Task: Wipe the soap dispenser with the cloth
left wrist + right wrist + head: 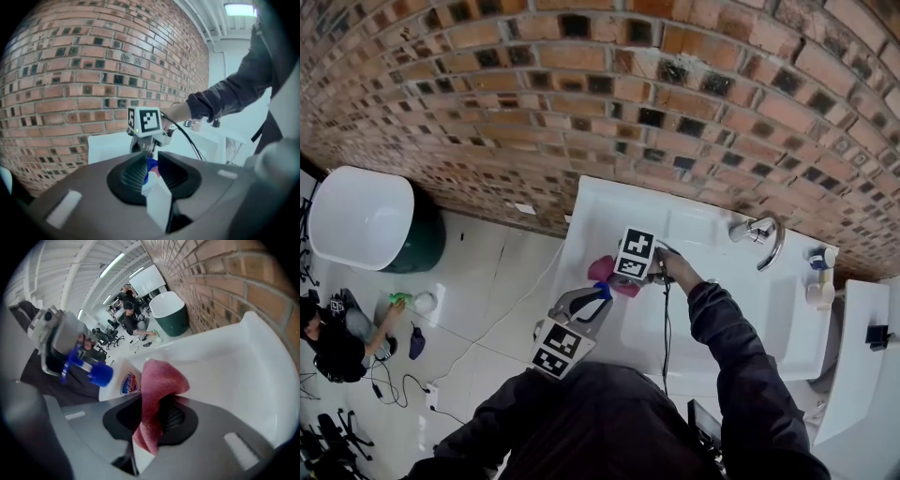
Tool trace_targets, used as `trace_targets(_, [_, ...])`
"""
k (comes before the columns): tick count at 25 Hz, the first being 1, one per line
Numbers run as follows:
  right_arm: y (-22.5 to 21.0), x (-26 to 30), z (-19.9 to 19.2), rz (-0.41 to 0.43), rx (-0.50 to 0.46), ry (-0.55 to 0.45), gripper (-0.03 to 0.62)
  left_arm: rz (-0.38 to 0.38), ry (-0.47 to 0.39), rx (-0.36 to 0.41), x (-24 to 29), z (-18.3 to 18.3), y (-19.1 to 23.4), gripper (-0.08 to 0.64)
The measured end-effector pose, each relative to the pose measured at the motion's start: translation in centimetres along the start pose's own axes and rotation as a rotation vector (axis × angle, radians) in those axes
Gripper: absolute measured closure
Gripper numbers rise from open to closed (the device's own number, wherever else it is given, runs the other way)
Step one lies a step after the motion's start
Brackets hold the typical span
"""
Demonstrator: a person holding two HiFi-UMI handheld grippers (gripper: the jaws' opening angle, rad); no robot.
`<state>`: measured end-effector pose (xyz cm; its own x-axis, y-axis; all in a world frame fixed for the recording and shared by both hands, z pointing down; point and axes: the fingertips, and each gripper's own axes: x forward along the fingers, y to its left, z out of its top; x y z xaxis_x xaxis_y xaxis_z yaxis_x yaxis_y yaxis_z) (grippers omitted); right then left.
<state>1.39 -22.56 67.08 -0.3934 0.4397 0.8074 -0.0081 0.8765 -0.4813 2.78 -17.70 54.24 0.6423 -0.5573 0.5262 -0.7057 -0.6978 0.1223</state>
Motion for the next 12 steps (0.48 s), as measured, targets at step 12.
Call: trace_targets(12, [0.9, 0.4, 2.5, 0.033, -0.045, 0.043, 0.521, -0.001, -0.008, 0.001, 0.2, 0.1, -0.2, 0.494])
